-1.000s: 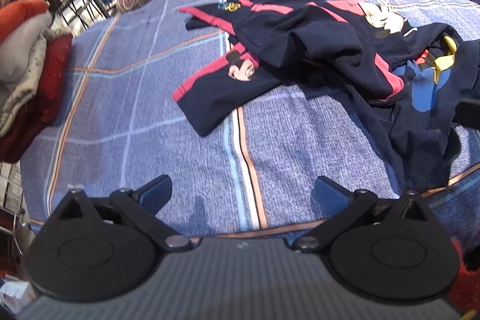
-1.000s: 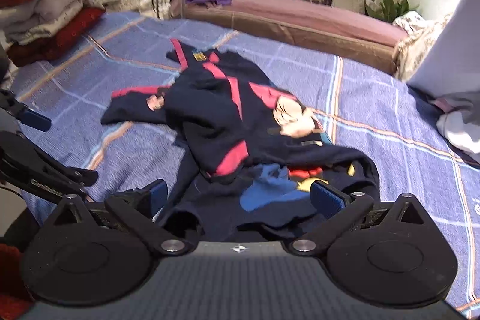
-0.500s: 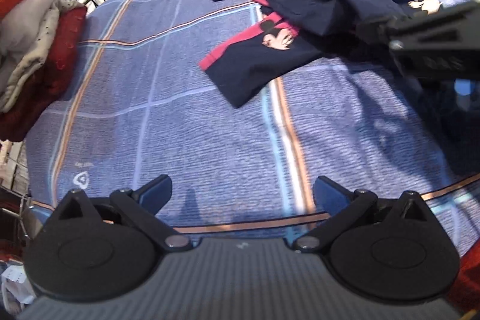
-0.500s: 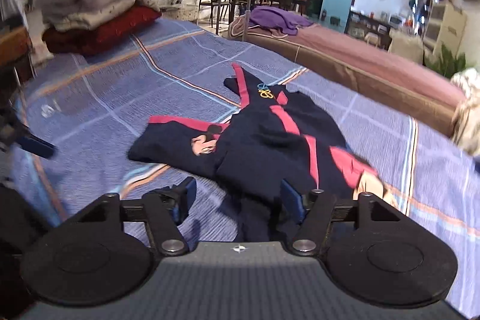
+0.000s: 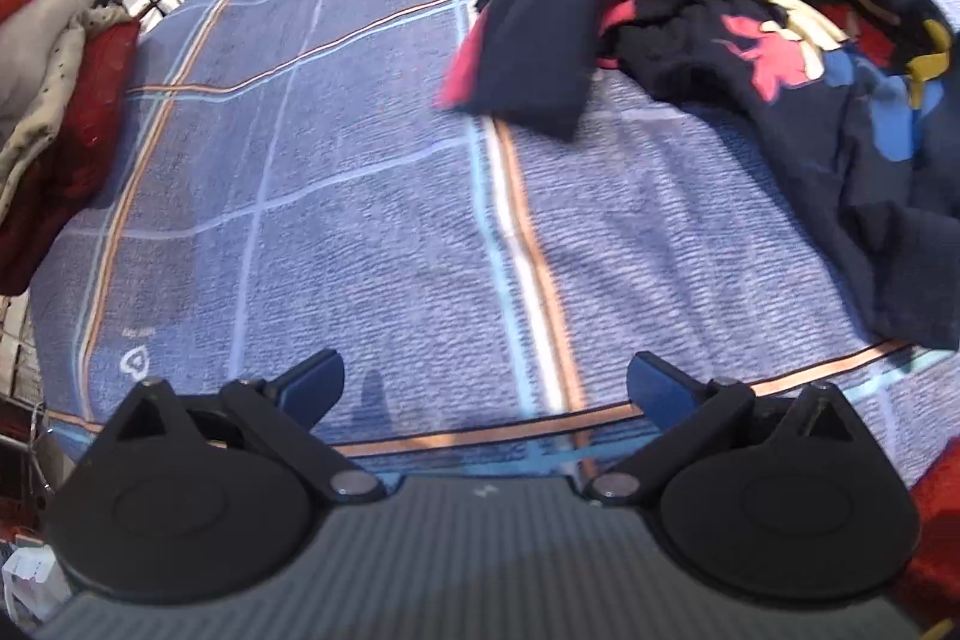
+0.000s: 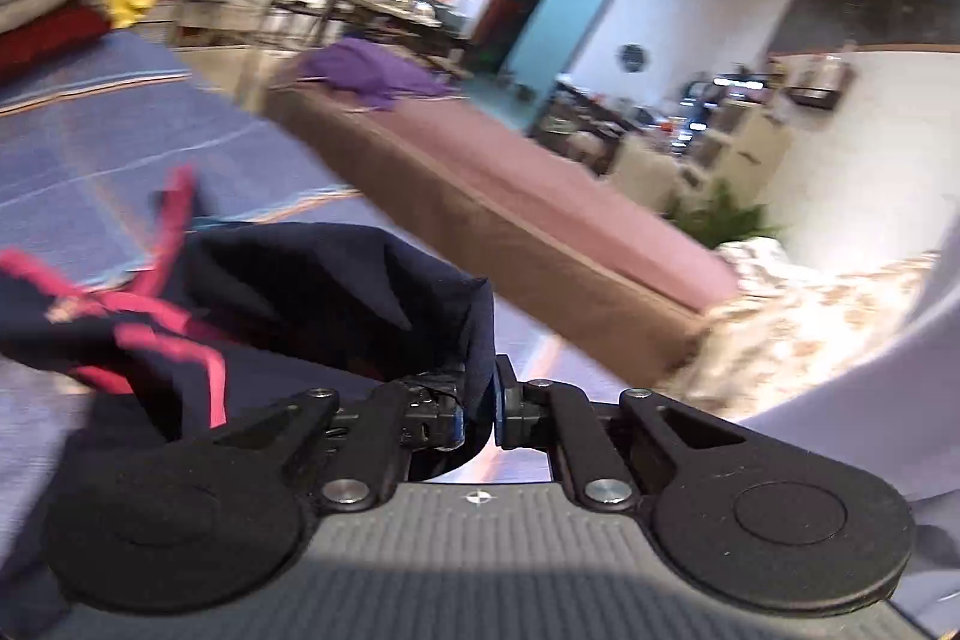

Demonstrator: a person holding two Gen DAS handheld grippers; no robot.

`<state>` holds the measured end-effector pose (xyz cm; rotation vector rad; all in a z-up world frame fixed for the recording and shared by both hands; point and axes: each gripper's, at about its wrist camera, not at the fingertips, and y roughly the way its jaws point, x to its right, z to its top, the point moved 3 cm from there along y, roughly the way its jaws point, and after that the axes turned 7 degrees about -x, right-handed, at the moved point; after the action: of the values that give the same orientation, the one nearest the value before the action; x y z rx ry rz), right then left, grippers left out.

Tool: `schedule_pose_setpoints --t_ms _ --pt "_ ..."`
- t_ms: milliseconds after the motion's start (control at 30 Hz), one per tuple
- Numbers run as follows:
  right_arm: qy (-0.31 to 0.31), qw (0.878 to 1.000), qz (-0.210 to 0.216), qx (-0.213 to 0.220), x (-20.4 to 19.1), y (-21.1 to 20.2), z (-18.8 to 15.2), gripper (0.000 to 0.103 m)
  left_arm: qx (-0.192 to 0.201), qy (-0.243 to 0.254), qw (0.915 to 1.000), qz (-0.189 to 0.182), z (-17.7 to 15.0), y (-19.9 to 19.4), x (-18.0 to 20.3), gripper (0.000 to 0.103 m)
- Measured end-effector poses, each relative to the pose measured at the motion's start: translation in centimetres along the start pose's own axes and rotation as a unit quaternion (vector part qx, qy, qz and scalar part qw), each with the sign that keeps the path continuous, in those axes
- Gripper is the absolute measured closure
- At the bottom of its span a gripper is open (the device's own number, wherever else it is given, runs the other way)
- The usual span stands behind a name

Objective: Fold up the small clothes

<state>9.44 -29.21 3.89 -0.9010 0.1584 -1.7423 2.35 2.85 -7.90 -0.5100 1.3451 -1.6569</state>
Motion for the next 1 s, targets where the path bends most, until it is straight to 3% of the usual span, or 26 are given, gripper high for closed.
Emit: schedule_pose_setpoints --t_ms 167,267,300,333,367,400,467,500,633,733,800,900,1000 --pt "-0.003 0.994 -0.098 -0.04 7.6 4.8 -0.1 0.091 0.009 0.013 0.9998 -0.014 0.2 -1.2 1.5 0.0" --pt "0.047 0.986 -0.14 -0.083 11.5 7.8 -0.8 0.089 0.005 0.018 0.9998 -0.011 0.2 -1.1 2.0 0.0" --pt "0.066 0.982 -0.146 -0.104 12.5 8.7 -1.4 0.087 0.003 0.018 0.9998 -0.011 0.4 -1.0 2.2 0.0" --pt "0.093 0.978 -0.142 -0.123 12.9 9.8 -2.0 0.075 0.002 0.019 0.9997 -0.014 0.4 -1.0 2.4 0.0" --pt "0.118 0.977 -0.129 -0.124 12.9 9.9 -2.5 0.062 0.004 0.02 0.9996 -0.017 0.6 -1.1 2.5 0.0" --pt "0.137 0.977 -0.11 -0.118 12.4 9.4 -3.0 0.056 0.007 0.023 0.9995 -0.02 0.7 -1.2 2.7 0.0" --pt "0.142 0.982 -0.072 -0.101 10.0 7.9 -4.0 0.013 0.017 0.026 0.9991 -0.029 0.9 -1.6 3.1 0.0" --pt "0.131 0.986 -0.05 -0.094 8.4 6.8 -4.7 0.008 0.022 0.03 0.9986 -0.038 1.1 -1.8 3.3 0.0" --pt "0.083 0.991 0.083 -0.07 1.6 0.8 -8.6 0.008 0.035 0.043 0.9935 -0.1 1.6 -2.6 4.7 0.001" --pt "0.082 0.985 0.14 -0.062 -1.6 -4.5 -11.9 0.007 0.044 0.057 0.9876 -0.14 1.8 -3.2 6.0 0.001" --pt "0.083 0.983 0.152 -0.059 -2.7 -7.3 -13.8 0.007 0.054 0.081 0.9839 -0.15 1.8 -3.7 7.3 0.002" --pt "0.103 0.983 0.136 -0.069 -2.9 -10.1 -16.1 0.004 0.057 0.131 0.9793 -0.143 1.6 -3.5 9.9 0.01" --pt "0.118 0.979 0.127 -0.103 -2.9 -10.7 -18.2 0.005 0.031 0.164 0.9768 -0.134 1.2 -2.4 12.1 0.037"
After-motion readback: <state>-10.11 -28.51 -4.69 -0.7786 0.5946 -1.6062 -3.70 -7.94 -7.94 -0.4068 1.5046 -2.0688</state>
